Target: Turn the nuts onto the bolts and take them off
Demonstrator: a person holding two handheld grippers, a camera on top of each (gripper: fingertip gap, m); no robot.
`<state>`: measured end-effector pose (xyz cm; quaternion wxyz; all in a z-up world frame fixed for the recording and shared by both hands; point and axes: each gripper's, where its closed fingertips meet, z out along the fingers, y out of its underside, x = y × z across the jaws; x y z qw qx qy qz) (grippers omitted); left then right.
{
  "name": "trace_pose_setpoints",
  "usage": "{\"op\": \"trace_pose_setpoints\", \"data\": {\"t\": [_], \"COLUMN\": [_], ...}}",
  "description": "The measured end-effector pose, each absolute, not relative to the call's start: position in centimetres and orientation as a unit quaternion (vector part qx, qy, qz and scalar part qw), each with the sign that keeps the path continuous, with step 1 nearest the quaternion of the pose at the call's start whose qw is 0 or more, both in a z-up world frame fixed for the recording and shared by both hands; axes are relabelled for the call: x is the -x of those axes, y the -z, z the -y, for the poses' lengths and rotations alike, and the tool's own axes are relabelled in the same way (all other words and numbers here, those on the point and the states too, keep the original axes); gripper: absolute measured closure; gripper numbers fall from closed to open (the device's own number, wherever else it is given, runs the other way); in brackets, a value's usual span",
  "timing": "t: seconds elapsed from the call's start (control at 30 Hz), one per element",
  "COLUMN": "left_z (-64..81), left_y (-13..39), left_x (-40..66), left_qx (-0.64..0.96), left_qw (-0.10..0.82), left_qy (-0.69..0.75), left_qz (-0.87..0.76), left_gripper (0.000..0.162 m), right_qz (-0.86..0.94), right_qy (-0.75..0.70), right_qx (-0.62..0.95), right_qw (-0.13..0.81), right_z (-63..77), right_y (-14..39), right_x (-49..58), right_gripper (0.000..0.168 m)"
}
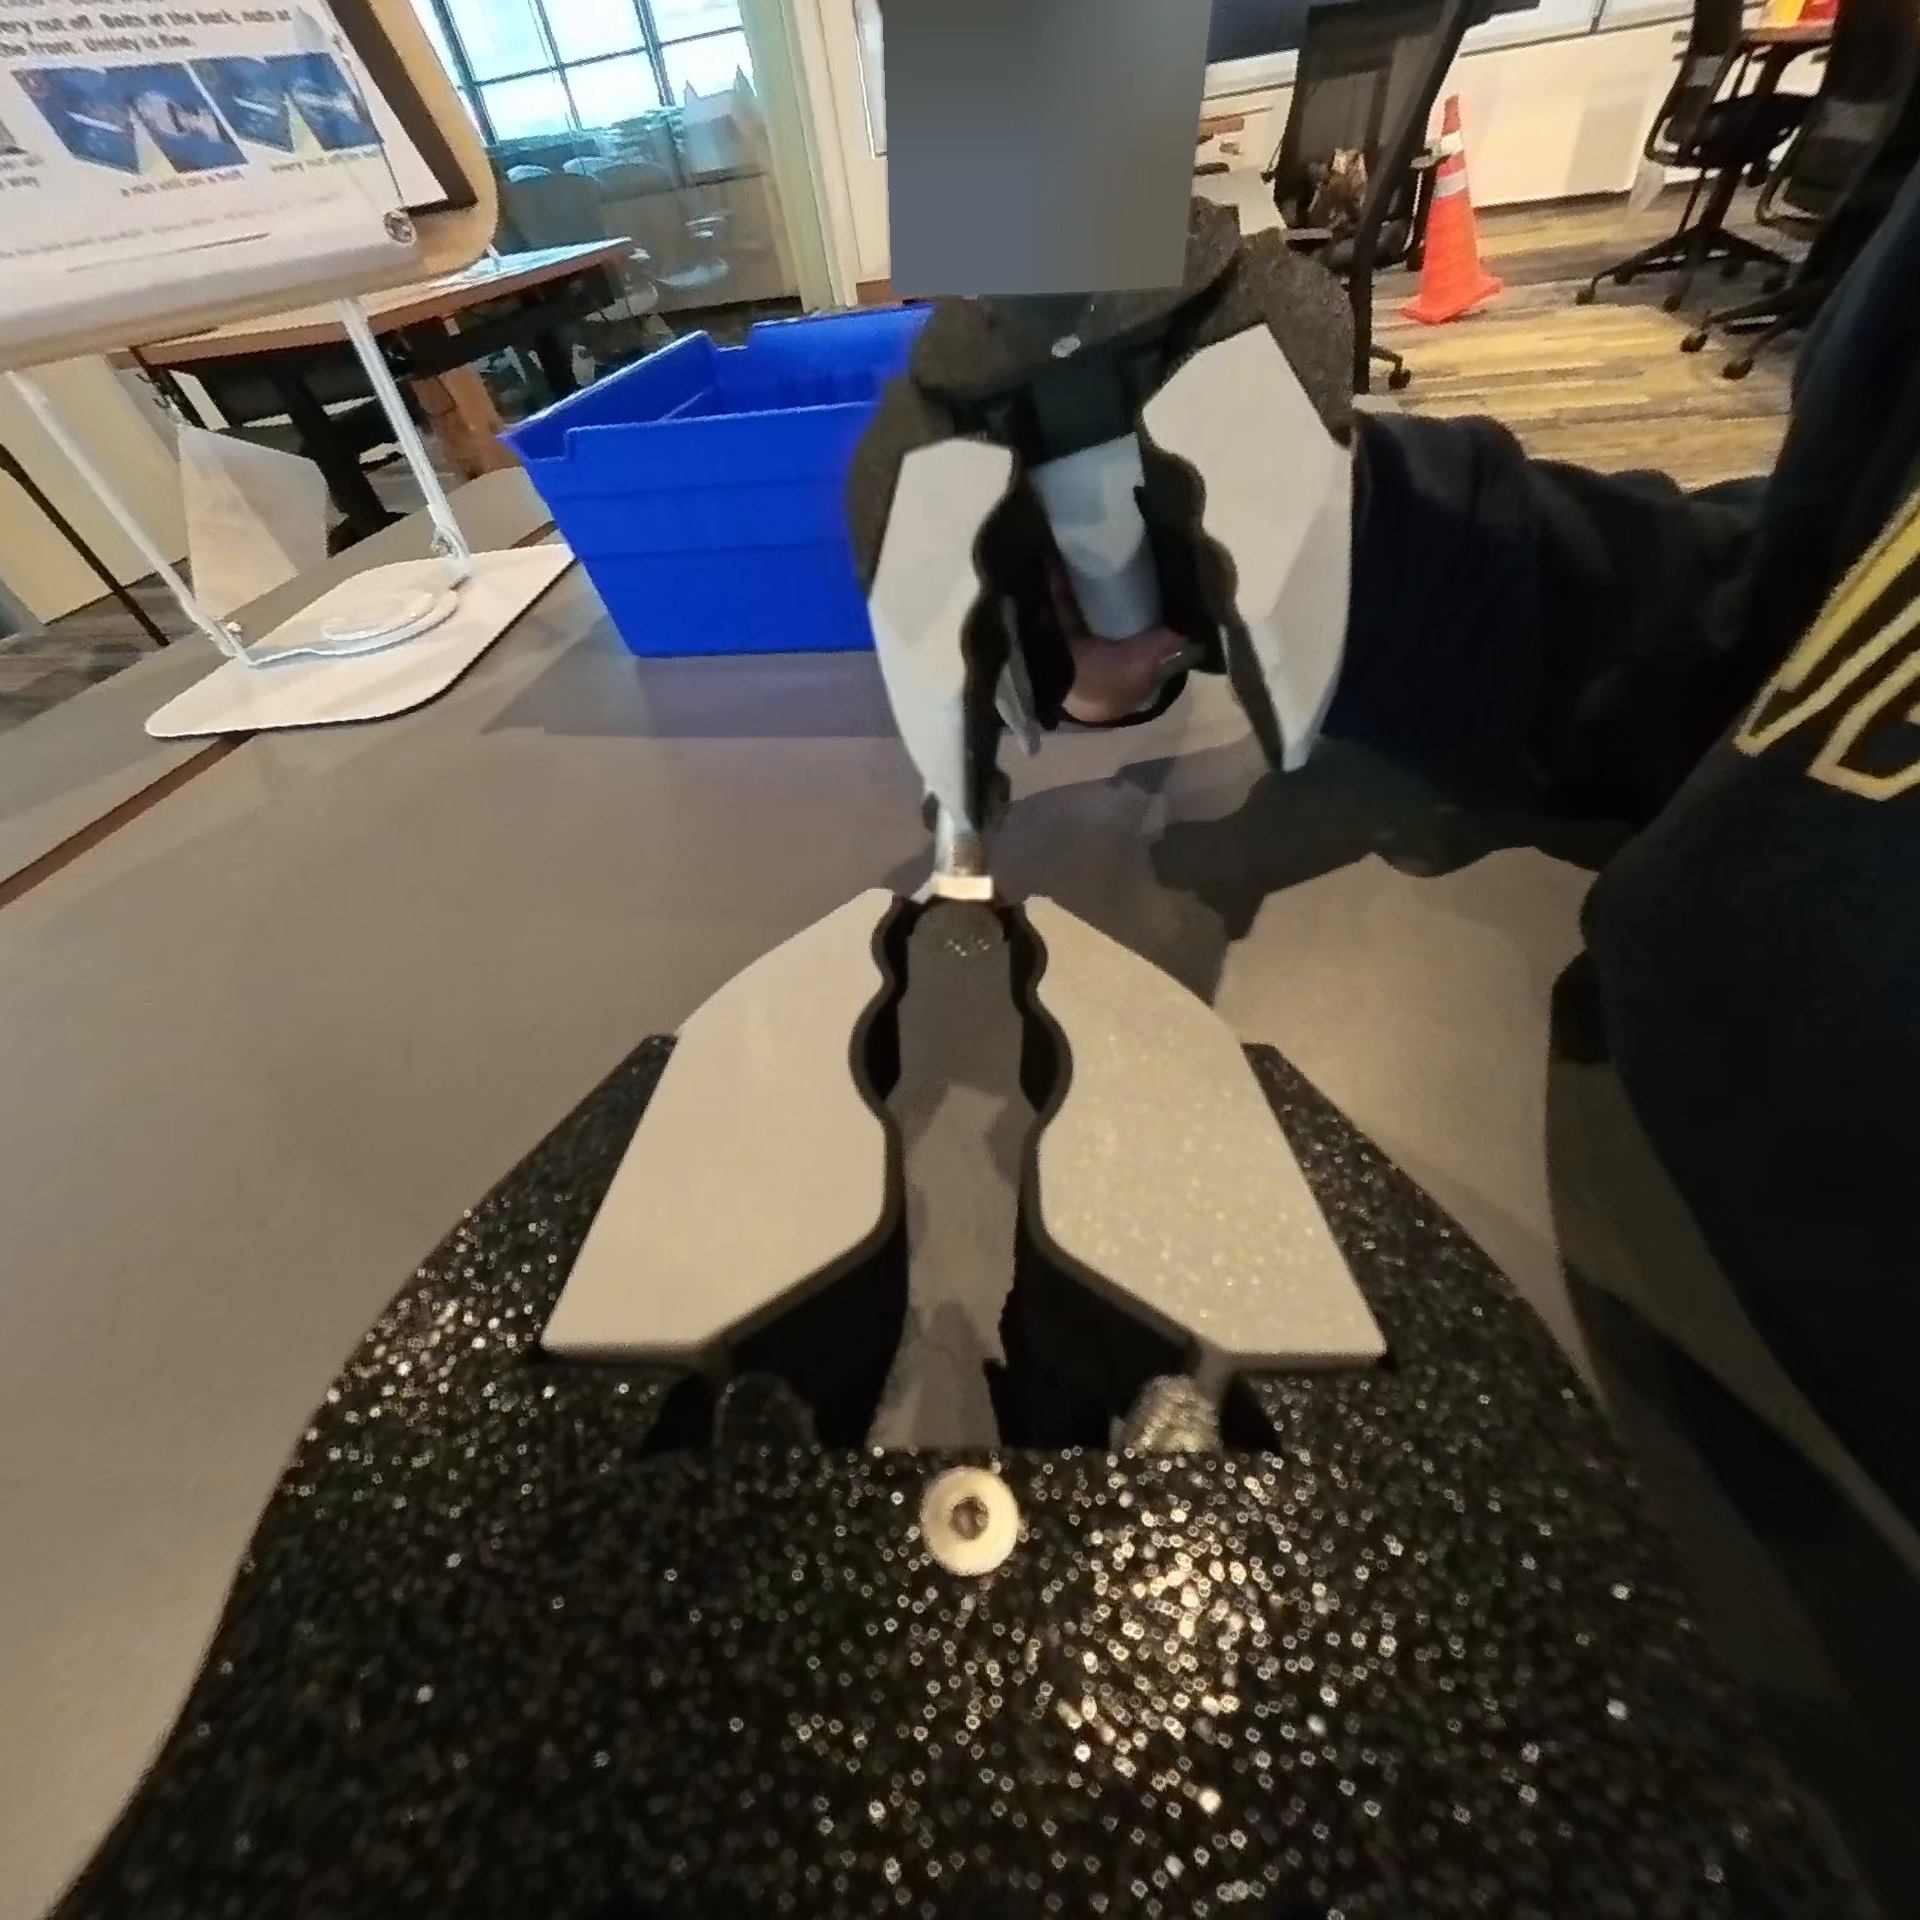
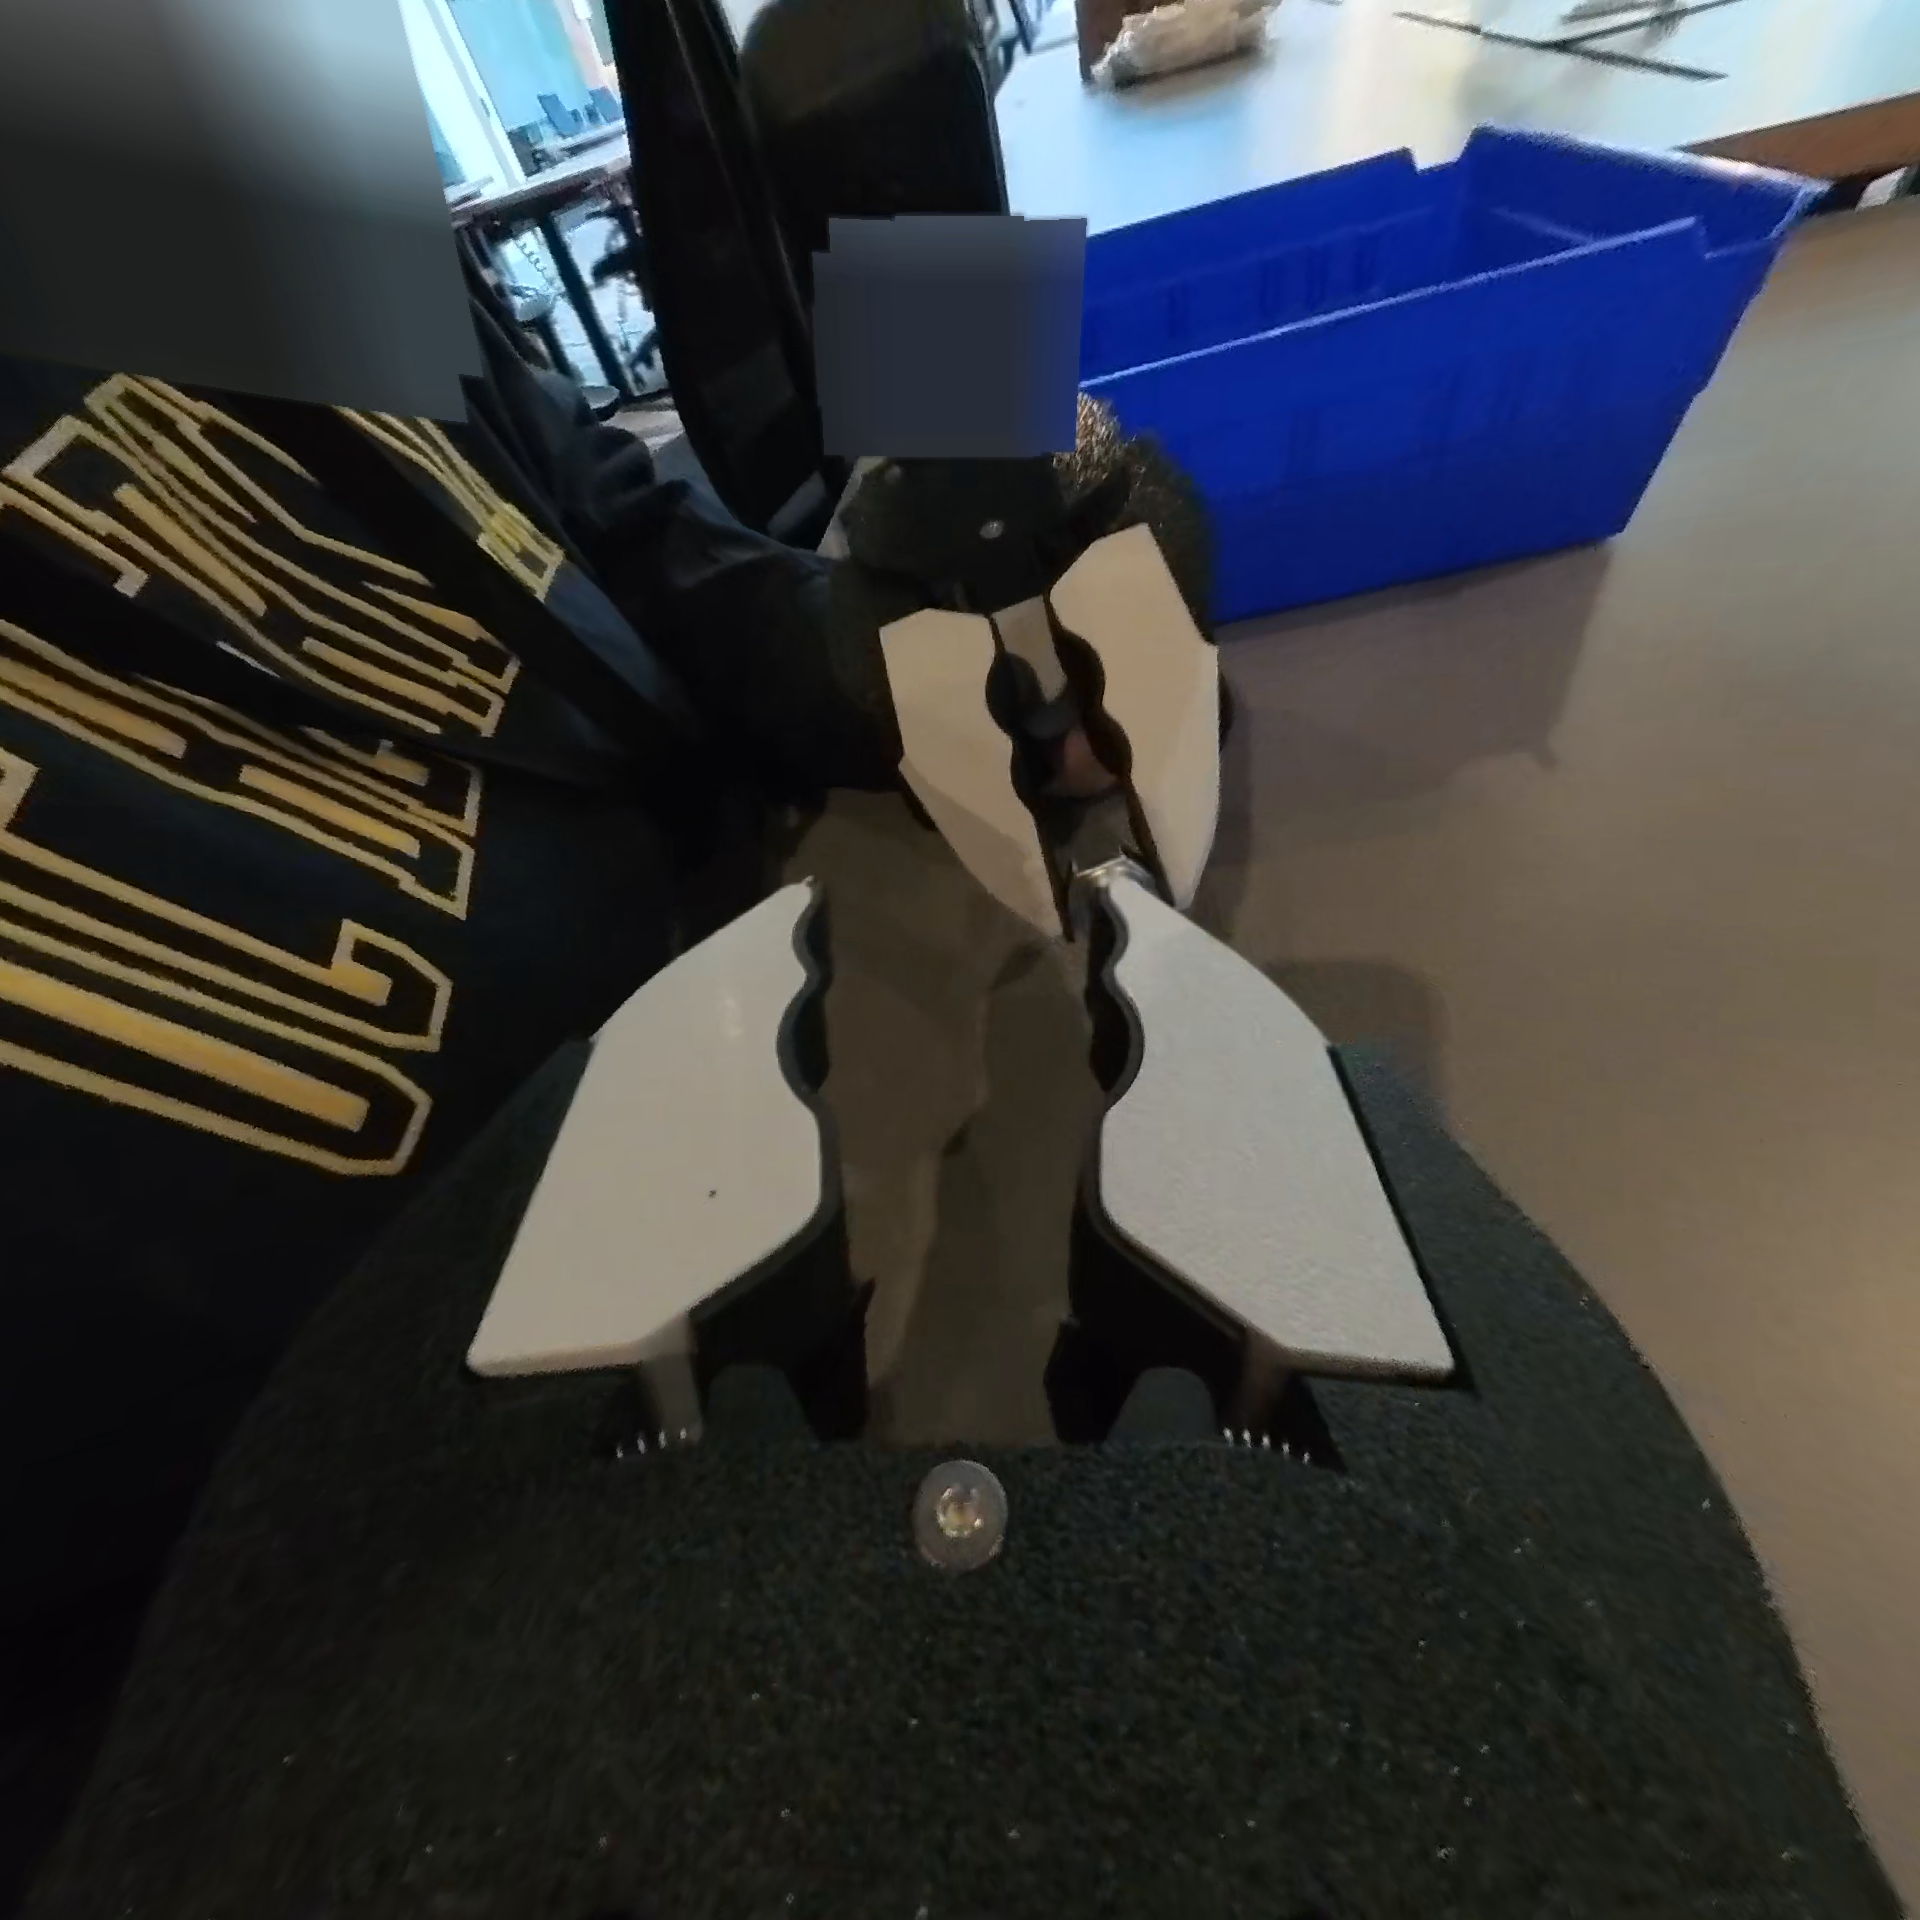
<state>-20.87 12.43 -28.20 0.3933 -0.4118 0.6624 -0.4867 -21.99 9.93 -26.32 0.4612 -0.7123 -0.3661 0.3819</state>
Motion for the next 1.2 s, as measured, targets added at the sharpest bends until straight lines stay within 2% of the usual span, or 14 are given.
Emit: {"op": "trace_pose_setpoints", "data": {"t": [0.17,0.33,0.87,0.93,1.1,1.2], "left_z": [-12.8,-12.9,-12.2,-12.3,-12.5,-12.2], "left_y": [27.9,27.0,27.4,27.4,27.7,28.2], "left_x": [20.9,21.2,21.1,21.0,21.0,20.9], "left_qx": [0.414,0.409,0.402,0.403,0.405,0.404], "left_qw": [0.407,0.398,0.381,0.389,0.393,0.386], "left_qy": [0.483,0.523,0.522,0.515,0.502,0.491], "left_qz": [-0.655,-0.633,-0.649,-0.649,-0.655,-0.668], "left_gripper": [0.144,0.144,0.144,0.144,0.144,0.144], "right_qz": [0.363,0.330,0.361,0.353,0.318,0.336], "right_qy": [-0.408,-0.403,-0.360,-0.347,-0.375,-0.372], "right_qx": [0.727,0.754,0.706,0.716,0.771,0.757], "right_qw": [0.417,0.400,0.491,0.492,0.405,0.419], "right_z": [-9.0,-10.0,-10.8,-11.0,-10.8,-10.9], "right_y": [27.1,28.2,26.1,26.2,28.7,28.2], "right_x": [21.7,21.1,21.8,21.5,20.6,21.3], "right_gripper": [0.135,0.127,0.109,0.112,0.121,0.117]}}
